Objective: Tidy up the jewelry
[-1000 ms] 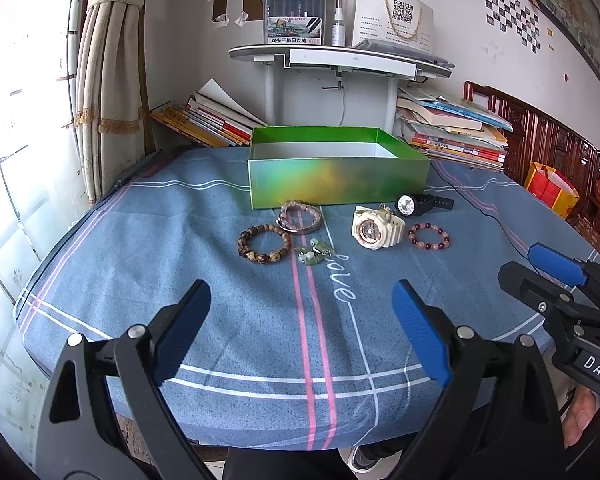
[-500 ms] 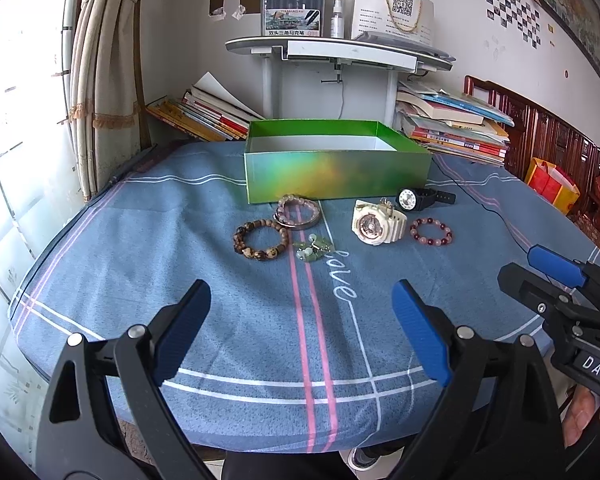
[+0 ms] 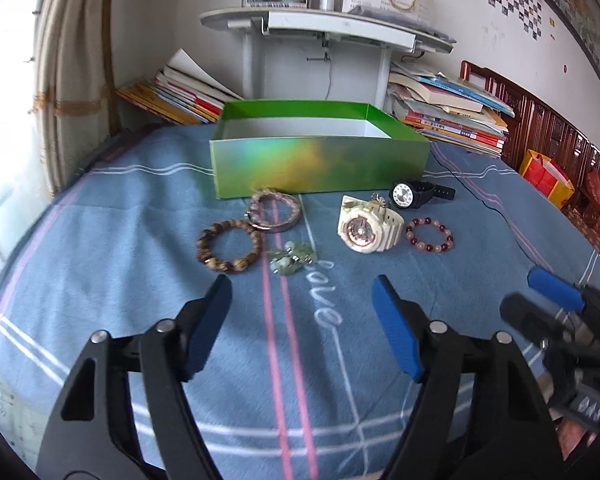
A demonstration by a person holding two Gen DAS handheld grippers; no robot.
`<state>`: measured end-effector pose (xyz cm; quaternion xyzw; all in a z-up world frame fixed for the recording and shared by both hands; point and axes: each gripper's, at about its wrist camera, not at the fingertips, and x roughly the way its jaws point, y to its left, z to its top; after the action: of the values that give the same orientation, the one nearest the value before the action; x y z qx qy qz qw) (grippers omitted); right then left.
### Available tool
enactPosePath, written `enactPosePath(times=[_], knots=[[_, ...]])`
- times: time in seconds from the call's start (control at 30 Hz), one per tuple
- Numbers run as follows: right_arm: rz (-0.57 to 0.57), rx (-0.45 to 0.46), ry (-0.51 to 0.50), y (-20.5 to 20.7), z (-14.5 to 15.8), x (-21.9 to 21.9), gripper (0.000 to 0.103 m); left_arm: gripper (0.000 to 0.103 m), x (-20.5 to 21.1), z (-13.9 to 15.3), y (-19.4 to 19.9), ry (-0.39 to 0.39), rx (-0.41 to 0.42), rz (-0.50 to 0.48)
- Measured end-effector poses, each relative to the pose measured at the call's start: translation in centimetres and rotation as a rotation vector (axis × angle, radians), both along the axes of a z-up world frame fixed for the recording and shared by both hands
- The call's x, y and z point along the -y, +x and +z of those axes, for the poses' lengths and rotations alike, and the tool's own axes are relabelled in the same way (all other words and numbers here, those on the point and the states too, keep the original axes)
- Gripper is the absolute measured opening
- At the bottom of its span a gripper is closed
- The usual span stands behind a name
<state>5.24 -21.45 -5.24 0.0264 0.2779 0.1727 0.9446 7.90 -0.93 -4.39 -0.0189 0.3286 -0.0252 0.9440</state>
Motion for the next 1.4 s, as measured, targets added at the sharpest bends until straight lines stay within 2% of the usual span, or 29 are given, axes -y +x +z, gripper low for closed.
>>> enactPosePath(times=[0.2,0.37,0.57,0.67,0.83,0.87,0.97,1.03,1.13,1.2,1.23,1.27,1.3,1.33,1.4], knots=[[0.004,-0.021,-0.024,1.7,-0.2,0.3,0.061,0.056,0.4,-1.4,3.8,-0.012,-0.086,0.012],[0.046,-0.072,-0.128,4.8,-0.2,-0.4,0.061,0.056,0.2,-2.4,6.0,-0.023,-0.131,0.039],[0.087,-0.138,-0.187,9.1,-0.3,-1.0,0.061,0.056,0.1,-3.2,7.9,-0.029,-0.172,0.047],[0.130,-0.181,-0.207,10.9,-0.8,-1.5,0.061,0.050,0.1,-3.7,8.7,-0.035,-0.201,0.041],[0.175,-0.229,-0.228,12.6,-1.9,-1.9,0.056,0.049,0.4,-3.8,9.2,-0.016,-0.197,0.045],[0.184,-0.241,-0.230,13.0,-2.1,-1.9,0.054,0.048,0.3,-3.7,9.2,-0.019,-0.197,0.047],[0.202,-0.267,-0.227,13.7,-2.6,-2.1,0.051,0.032,0.3,-3.7,9.4,-0.015,-0.191,0.050],[0.217,-0.282,-0.232,14.1,-2.9,-2.2,0.046,0.031,0.3,-3.7,9.4,-0.004,-0.186,0.043],[0.238,-0.277,-0.231,14.4,-3.2,-2.4,0.045,0.030,0.2,-3.7,9.4,-0.006,-0.179,0.037],[0.237,-0.274,-0.244,14.5,-3.2,-2.6,0.041,0.028,0.0,-3.7,9.4,-0.022,-0.178,0.033],[0.232,-0.275,-0.251,14.5,-3.1,-2.6,0.033,0.015,-0.2,-3.5,9.2,-0.032,-0.167,0.031],[0.237,-0.276,-0.255,14.5,-3.1,-2.6,0.022,0.010,-0.3,-3.4,9.1,-0.039,-0.162,0.032],[0.240,-0.276,-0.254,14.4,-3.0,-2.6,0.018,0.007,-0.4,-3.3,9.0,-0.043,-0.155,0.025],[0.242,-0.276,-0.252,14.3,-3.0,-2.6,0.010,0.007,-0.4,-3.2,8.9,-0.041,-0.149,0.015],[0.241,-0.275,-0.241,14.1,-3.0,-2.5,0.008,0.007,-0.7,-2.9,8.5,-0.045,-0.129,0.010]])
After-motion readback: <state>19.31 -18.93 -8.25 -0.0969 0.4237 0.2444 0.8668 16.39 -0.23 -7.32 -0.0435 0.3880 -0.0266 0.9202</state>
